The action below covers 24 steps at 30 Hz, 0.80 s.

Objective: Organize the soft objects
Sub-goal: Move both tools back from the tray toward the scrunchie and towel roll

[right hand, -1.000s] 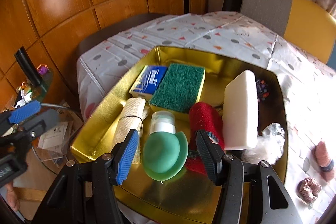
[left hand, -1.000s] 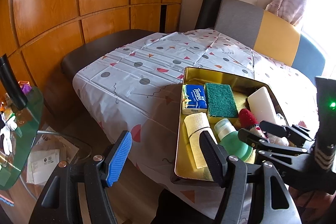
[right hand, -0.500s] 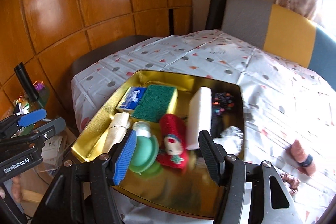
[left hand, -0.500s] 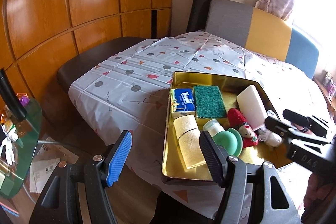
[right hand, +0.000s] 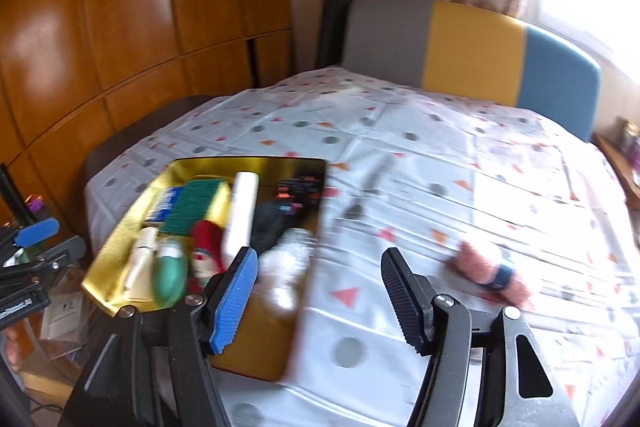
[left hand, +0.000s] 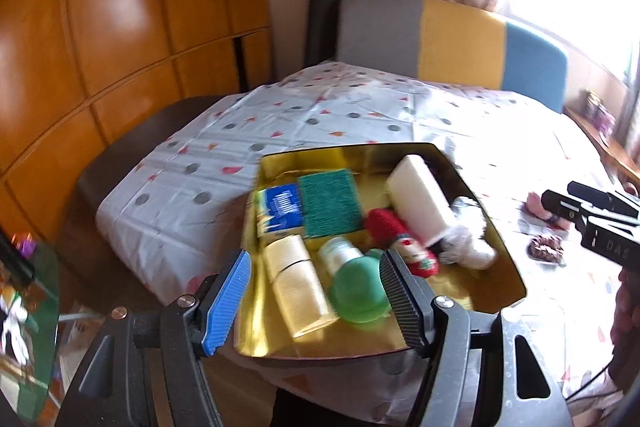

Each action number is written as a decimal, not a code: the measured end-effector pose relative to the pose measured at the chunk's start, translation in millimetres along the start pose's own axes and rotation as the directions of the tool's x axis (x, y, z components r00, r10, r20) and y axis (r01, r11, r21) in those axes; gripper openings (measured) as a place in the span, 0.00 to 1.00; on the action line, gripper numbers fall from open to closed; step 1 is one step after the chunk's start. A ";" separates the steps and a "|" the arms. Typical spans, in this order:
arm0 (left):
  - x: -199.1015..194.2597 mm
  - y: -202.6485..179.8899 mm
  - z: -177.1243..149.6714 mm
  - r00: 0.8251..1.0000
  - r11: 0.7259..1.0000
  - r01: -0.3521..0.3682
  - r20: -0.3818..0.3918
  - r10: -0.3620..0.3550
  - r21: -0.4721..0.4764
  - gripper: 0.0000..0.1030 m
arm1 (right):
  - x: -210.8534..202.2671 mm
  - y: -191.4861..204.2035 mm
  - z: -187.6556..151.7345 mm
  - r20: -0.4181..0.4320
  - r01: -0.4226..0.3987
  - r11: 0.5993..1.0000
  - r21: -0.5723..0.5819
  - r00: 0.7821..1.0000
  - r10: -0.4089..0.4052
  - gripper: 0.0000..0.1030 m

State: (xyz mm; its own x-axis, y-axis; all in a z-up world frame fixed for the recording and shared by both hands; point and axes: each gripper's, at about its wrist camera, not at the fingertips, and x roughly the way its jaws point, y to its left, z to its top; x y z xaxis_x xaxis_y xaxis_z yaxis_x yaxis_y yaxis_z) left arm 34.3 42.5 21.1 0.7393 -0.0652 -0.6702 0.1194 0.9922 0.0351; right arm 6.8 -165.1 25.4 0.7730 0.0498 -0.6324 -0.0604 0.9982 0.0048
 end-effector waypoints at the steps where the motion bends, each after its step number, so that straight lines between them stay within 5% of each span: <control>1: 0.5 -7.1 2.2 1.000 1.000 0.010 0.004 -0.010 0.021 0.66 | -2.7 -9.5 -1.0 0.002 0.018 1.000 0.011 1.000 -0.018 0.64; 12: 9.9 -102.2 21.0 0.984 0.949 0.171 -0.008 -0.176 0.264 0.66 | -34.5 -130.9 -25.2 -0.020 0.229 0.959 0.167 0.973 -0.229 0.67; 18: 28.0 -174.4 28.7 0.951 0.856 0.308 -0.096 -0.295 0.415 0.72 | -41.8 -193.2 -53.3 -0.067 0.316 0.894 0.317 0.948 -0.311 0.69; 24: 55.0 -252.9 20.5 0.920 0.750 0.392 -0.204 -0.336 0.533 0.77 | -43.3 -225.9 -66.9 -0.087 0.308 0.844 0.439 0.949 -0.301 0.69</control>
State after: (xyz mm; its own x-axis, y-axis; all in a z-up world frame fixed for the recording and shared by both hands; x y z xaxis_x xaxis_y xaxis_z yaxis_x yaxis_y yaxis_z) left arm 58.3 -214.1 -9.4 0.5047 -0.3714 -0.7793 0.7324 0.6621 0.1588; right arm -55.3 -395.1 -0.1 0.6970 -0.2566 -0.6696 0.4645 0.8730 0.1490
